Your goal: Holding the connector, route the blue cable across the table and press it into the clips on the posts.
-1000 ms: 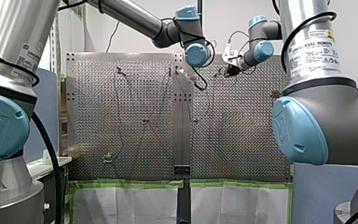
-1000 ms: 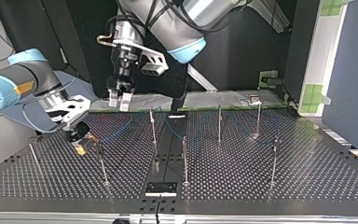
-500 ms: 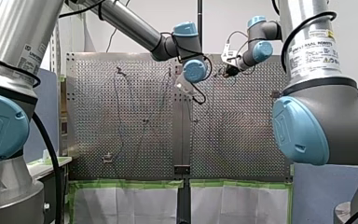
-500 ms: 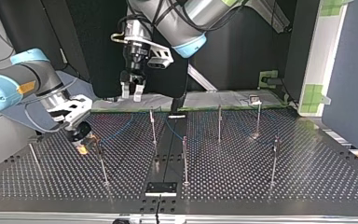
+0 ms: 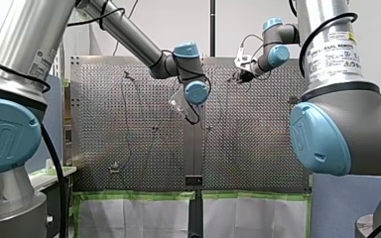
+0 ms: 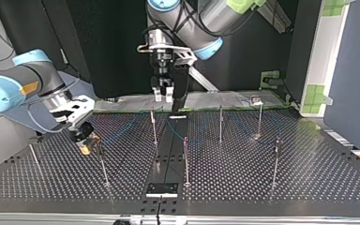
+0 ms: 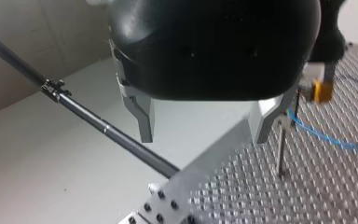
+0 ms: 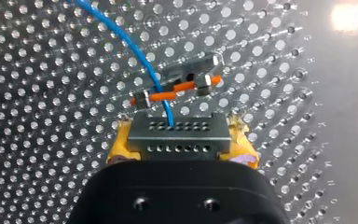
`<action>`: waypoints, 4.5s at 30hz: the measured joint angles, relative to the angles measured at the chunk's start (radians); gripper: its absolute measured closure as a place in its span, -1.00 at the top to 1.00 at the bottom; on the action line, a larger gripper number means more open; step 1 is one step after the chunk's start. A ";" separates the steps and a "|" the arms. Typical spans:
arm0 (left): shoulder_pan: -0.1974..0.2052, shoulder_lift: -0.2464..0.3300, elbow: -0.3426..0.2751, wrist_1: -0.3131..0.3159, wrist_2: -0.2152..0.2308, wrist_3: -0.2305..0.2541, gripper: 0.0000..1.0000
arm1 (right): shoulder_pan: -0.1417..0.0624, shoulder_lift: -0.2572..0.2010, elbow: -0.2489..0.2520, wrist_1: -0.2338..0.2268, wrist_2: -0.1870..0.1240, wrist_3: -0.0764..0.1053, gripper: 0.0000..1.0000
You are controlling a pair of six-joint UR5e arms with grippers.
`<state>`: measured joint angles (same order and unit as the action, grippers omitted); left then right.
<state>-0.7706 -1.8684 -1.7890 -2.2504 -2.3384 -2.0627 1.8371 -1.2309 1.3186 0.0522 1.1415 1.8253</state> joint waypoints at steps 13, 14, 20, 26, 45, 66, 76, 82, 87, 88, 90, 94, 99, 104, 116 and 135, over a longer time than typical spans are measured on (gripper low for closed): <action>0.103 -0.083 -0.104 0.104 0.098 0.083 1.00 | 0.002 0.013 0.000 -0.001 0.003 -0.001 -1.00; 0.114 -0.093 -0.115 0.114 0.108 0.080 1.00 | 0.002 0.013 0.000 -0.001 0.004 -0.001 -1.00; 0.165 -0.144 -0.166 0.166 0.160 0.072 1.00 | 0.001 0.015 0.000 -0.002 0.004 -0.001 -1.00; 0.176 -0.198 -0.220 0.220 0.188 0.071 1.00 | -0.002 0.016 0.000 -0.002 0.013 -0.001 -1.00; 0.148 -0.317 -0.377 0.377 0.184 0.064 1.00 | -0.025 0.016 -0.008 -0.002 0.036 0.000 -1.00; 0.118 -0.318 -0.525 0.458 0.194 0.090 1.00 | -0.032 0.015 -0.009 0.002 0.132 -0.007 -1.00; 0.118 -0.318 -0.527 0.458 0.194 0.090 1.00 | -0.032 0.015 -0.009 0.001 0.133 -0.007 -1.00; 0.118 -0.318 -0.527 0.458 0.194 0.090 1.00 | -0.032 0.015 -0.009 0.001 0.133 -0.007 -1.00; 0.118 -0.318 -0.527 0.458 0.194 0.090 1.00 | -0.032 0.015 -0.009 0.001 0.133 -0.007 -1.00; 0.118 -0.318 -0.527 0.458 0.194 0.090 1.00 | -0.032 0.015 -0.009 0.001 0.133 -0.007 -1.00; 0.118 -0.318 -0.527 0.458 0.194 0.090 1.00 | -0.032 0.015 -0.009 0.001 0.133 -0.007 -1.00; 0.118 -0.318 -0.527 0.458 0.194 0.090 1.00 | -0.032 0.015 -0.009 0.001 0.133 -0.007 -1.00; 0.118 -0.318 -0.527 0.458 0.194 0.090 1.00 | -0.032 0.015 -0.009 0.001 0.133 -0.007 -1.00; 0.118 -0.318 -0.527 0.458 0.194 0.090 1.00 | -0.032 0.015 -0.009 0.001 0.133 -0.007 -1.00; 0.118 -0.318 -0.527 0.458 0.194 0.090 1.00 | -0.032 0.015 -0.009 0.001 0.133 -0.007 -1.00; 0.118 -0.318 -0.527 0.458 0.194 0.090 1.00 | -0.032 0.015 -0.009 0.001 0.133 -0.007 -1.00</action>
<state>-0.6530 -2.1861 -2.3161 -1.7925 -2.1441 -1.9725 1.8048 -1.2159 1.3094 0.0536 1.2749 1.8181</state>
